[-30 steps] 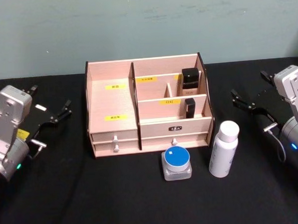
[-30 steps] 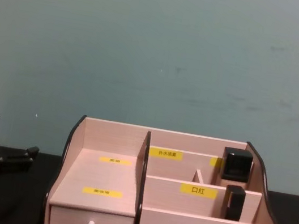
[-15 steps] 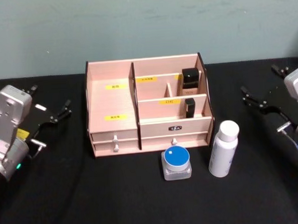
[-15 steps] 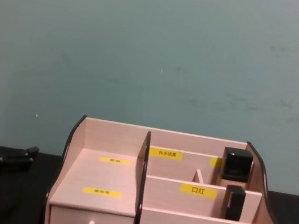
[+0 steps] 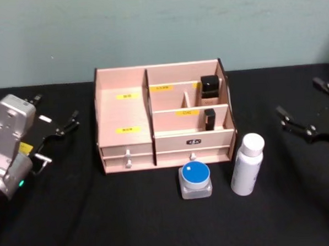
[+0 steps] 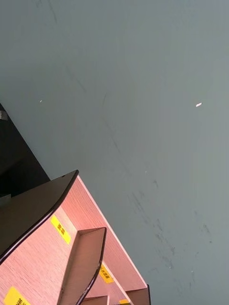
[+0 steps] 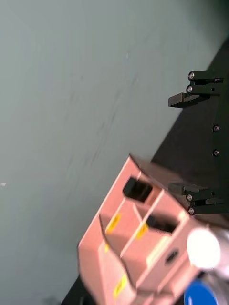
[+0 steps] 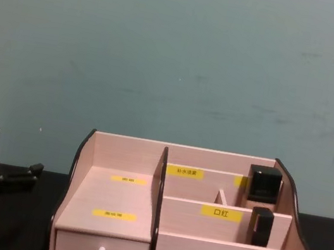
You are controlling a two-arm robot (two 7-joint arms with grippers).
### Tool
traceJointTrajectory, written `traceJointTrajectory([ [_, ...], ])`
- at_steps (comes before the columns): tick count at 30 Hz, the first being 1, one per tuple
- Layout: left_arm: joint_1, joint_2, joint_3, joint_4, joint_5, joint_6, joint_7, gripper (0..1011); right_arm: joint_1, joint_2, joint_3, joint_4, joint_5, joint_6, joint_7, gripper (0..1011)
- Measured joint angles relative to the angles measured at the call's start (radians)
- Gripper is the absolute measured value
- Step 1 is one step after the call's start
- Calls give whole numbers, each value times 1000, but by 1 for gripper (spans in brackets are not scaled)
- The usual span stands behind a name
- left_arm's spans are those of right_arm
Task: Pick up the facial cleanser and watermelon frost from the table and place them into the tiered storage box.
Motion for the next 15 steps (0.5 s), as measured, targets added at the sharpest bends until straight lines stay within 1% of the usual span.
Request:
traceJointTrajectory([
  [1, 0, 0, 0, 0, 0, 0, 0, 1001, -31, 9, 12, -25, 22, -5, 17, 1003],
  [3, 0, 0, 0, 0, 0, 0, 0, 1001, -57, 16, 21, -46, 42, -8, 34, 1003],
  [4, 0, 0, 0, 0, 0, 0, 0, 1001, -79, 22, 27, -66, 57, -9, 48, 1003],
  [9, 0, 0, 0, 0, 0, 0, 0, 1001, -131, 36, 41, -111, 79, -11, 81, 1003],
  [12, 0, 0, 0, 0, 0, 0, 0, 1001, -154, 40, 51, -128, 84, -18, 95, 1002],
  [15, 0, 0, 0, 0, 0, 0, 0, 1001, -164, 41, 58, -134, 91, -23, 111, 1003],
])
